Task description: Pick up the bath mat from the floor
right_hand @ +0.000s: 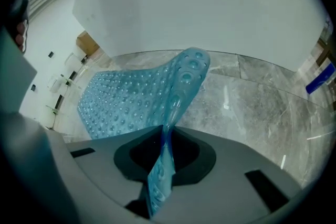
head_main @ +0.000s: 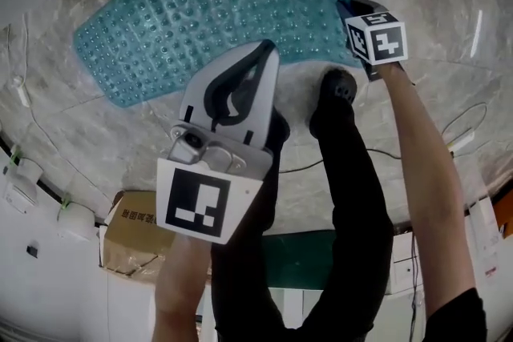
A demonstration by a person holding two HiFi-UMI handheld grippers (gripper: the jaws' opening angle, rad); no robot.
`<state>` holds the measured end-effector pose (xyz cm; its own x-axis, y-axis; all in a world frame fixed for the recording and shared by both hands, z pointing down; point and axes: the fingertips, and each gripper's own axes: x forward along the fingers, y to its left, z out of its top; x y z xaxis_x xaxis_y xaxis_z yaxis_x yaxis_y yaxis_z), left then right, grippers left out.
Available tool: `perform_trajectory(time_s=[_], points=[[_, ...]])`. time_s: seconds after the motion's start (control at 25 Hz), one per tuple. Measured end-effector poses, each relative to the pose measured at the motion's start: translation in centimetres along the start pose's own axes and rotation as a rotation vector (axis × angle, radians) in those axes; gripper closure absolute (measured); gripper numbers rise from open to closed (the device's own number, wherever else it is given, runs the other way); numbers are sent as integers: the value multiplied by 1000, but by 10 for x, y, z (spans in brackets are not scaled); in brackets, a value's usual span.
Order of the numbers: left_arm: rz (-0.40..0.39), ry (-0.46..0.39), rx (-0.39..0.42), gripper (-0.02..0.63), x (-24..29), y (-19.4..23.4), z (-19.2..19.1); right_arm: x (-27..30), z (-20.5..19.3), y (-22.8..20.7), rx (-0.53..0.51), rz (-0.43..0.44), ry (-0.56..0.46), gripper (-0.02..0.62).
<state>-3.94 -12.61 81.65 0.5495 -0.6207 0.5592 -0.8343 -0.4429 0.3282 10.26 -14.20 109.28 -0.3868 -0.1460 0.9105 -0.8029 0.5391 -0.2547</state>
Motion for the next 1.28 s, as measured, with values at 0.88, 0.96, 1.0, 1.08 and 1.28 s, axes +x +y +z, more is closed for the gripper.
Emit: perform_trajectory(time_s=[0.88,0.96,1.0,1.08,1.28], points=[[118,-141,-94,604,-165,-83,151,-258,66,143,-45,230,-82,566],[120,-142,-99,604,-180,-89,167,-288,79,158,-31,264,-126,565],[122,-147,-98,604,-185,-91,175,-303,88,165,-24,286,-154,566],[132,-166,-89,604,-194,-96,192,-333,104,178,-6,331,-210,566],[178,-209,-87,604,-221,-110,232,-410,134,206,38,426,-305,566]])
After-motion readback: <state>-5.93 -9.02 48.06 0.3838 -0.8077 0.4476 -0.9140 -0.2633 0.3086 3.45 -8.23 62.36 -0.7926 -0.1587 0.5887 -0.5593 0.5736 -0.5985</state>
